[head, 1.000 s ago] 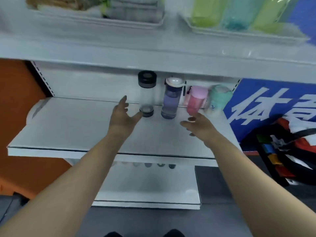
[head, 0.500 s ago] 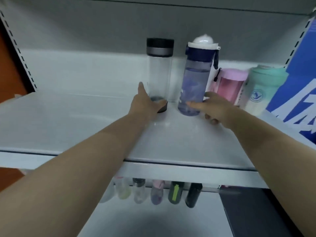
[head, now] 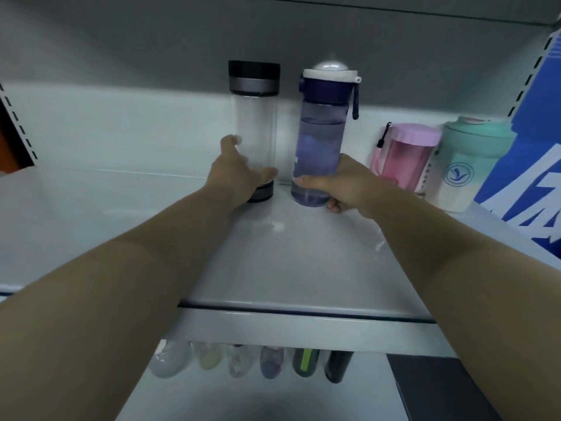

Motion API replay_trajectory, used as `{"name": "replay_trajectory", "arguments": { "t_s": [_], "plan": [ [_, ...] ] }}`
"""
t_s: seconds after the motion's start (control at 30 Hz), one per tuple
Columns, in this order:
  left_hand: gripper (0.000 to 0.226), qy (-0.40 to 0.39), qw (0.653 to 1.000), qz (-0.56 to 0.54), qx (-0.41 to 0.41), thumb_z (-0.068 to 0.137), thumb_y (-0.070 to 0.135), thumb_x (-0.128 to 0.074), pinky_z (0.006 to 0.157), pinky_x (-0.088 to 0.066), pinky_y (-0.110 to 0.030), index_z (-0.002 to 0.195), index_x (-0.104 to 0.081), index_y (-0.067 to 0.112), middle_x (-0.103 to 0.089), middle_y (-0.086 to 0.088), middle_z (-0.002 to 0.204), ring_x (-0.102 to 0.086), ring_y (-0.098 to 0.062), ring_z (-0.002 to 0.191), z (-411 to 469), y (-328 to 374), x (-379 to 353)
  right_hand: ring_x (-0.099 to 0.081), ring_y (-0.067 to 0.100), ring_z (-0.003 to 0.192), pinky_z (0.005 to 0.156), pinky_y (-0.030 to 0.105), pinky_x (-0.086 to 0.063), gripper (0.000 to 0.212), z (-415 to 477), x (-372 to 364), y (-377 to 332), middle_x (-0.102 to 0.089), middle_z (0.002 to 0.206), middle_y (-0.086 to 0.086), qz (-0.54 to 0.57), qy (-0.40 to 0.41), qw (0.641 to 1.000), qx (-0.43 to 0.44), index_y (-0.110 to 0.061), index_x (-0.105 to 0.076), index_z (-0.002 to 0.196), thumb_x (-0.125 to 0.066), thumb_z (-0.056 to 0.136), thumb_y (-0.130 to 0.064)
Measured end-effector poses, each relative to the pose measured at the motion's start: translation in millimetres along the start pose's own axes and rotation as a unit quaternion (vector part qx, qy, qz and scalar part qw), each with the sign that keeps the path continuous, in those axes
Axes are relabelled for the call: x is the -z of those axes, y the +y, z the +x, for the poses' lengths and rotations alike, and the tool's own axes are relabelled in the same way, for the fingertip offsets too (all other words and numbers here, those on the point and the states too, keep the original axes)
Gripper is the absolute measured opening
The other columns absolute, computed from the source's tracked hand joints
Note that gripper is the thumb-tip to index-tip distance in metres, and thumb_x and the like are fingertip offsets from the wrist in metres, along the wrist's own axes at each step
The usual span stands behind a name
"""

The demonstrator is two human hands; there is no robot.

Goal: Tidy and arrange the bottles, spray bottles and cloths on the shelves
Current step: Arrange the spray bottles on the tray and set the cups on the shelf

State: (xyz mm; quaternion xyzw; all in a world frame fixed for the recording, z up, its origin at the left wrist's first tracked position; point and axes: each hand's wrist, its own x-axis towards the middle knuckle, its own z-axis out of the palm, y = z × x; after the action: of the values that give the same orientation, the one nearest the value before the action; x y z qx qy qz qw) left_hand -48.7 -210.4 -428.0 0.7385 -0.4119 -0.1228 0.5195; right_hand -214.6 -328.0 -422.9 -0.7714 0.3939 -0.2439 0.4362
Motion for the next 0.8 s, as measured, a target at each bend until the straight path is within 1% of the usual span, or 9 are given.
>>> {"name": "replay_trajectory", "arguments": {
  "t_s": [0.17,0.33,0.5,0.6,0.63,0.67,0.7,0.77,0.8],
  "plan": [
    [0.09,0.044,0.999,0.011,0.018,0.078,0.038,-0.082,0.102,-0.041,-0.032,0.147,-0.026,0.022,-0.052,-0.004,0.132,-0.051,-0.018,0.11,9.4,-25.9,44.3,-0.052,0.019,0.052,0.048,0.024,-0.046,0.072,17.5,-36.0,-16.7,-0.063,0.083,0.01,0.006,-0.012,1.0,0.014,-0.01,-0.06,0.117,-0.088,0.062,-0.048],
    [0.092,0.054,0.998,-0.002,0.029,0.075,0.04,-0.084,0.106,-0.042,-0.038,0.146,-0.027,0.025,-0.052,-0.001,0.13,-0.054,-0.021,0.114,16.1,-43.1,64.0,-0.058,0.021,0.059,0.049,0.024,-0.05,0.074,28.8,-64.4,-31.0,-0.068,0.102,0.013,-0.03,-0.012,0.999,0.026,-0.015,-0.057,0.121,-0.083,0.065,-0.055],
    [0.096,0.03,0.999,-0.01,0.032,0.078,0.039,-0.082,0.095,-0.039,-0.029,0.152,-0.021,0.024,-0.047,0.003,0.127,-0.05,-0.017,0.112,14.4,-39.9,67.1,-0.055,0.02,0.055,0.049,0.024,-0.047,0.072,27.3,-73.3,-37.5,-0.064,0.084,0.01,-0.059,0.003,0.998,0.015,-0.012,-0.058,0.119,-0.081,0.069,-0.058],
    [0.096,0.019,0.999,-0.005,0.041,0.073,0.047,-0.081,0.097,-0.044,-0.034,0.147,-0.027,0.02,-0.054,0.003,0.128,-0.054,-0.021,0.119,6.7,-37.8,68.9,-0.057,0.021,0.063,0.058,0.028,-0.049,0.064,18.8,-71.6,-40.1,-0.061,0.077,0.009,-0.092,-0.005,0.996,0.006,-0.008,-0.059,0.114,-0.078,0.076,-0.055],
    [0.096,0.045,0.998,-0.007,0.047,0.074,0.05,-0.077,0.096,-0.044,-0.035,0.149,-0.026,0.019,-0.053,0.0,0.136,-0.052,-0.024,0.126,2.0,-35.7,67.9,-0.058,0.021,0.067,0.061,0.029,-0.049,0.062,14.3,-69.3,-40.0,-0.062,0.078,0.01,-0.104,-0.013,0.994,0.004,-0.007,-0.059,0.113,-0.078,0.077,-0.054],
    [0.092,0.099,0.994,-0.008,0.051,0.078,0.05,-0.071,0.094,-0.043,-0.034,0.151,-0.026,0.017,-0.05,-0.002,0.141,-0.049,-0.025,0.13,-4.0,-32.2,67.2,-0.058,0.021,0.069,0.064,0.029,-0.049,0.061,9.6,-66.2,-39.9,-0.062,0.078,0.01,-0.115,-0.024,0.993,0.001,-0.007,-0.059,0.113,-0.078,0.078,-0.052],
    [0.082,0.177,0.983,-0.012,0.038,0.082,0.048,-0.064,0.094,-0.042,-0.032,0.149,-0.032,0.015,-0.053,-0.003,0.137,-0.049,-0.024,0.128,-10.1,-28.2,67.6,-0.058,0.02,0.07,0.065,0.029,-0.049,0.059,6.2,-63.2,-39.9,-0.061,0.077,0.009,-0.121,-0.037,0.992,-0.001,-0.006,-0.059,0.112,-0.078,0.078,-0.05],
    [0.048,0.311,0.948,-0.049,-0.04,0.081,0.041,-0.052,0.091,-0.045,-0.033,0.125,-0.053,0.021,-0.059,0.004,0.104,-0.057,-0.022,0.109,-22.6,-12.7,66.7,-0.054,0.02,0.067,0.063,0.028,-0.047,0.052,-2.6,-53.2,-36.9,-0.058,0.074,0.009,-0.136,-0.063,0.989,-0.002,-0.004,-0.061,0.104,-0.079,0.079,-0.046],
    [0.031,0.335,0.936,-0.075,-0.074,0.08,0.036,-0.049,0.088,-0.046,-0.035,0.109,-0.053,0.027,-0.054,0.008,0.089,-0.057,-0.018,0.097,-28.3,-2.7,66.0,-0.051,0.02,0.066,0.061,0.026,-0.044,0.046,-8.0,-47.4,-35.1,-0.056,0.073,0.007,-0.164,-0.07,0.984,0.003,-0.004,-0.061,0.096,-0.078,0.08,-0.045]
  ]
}}
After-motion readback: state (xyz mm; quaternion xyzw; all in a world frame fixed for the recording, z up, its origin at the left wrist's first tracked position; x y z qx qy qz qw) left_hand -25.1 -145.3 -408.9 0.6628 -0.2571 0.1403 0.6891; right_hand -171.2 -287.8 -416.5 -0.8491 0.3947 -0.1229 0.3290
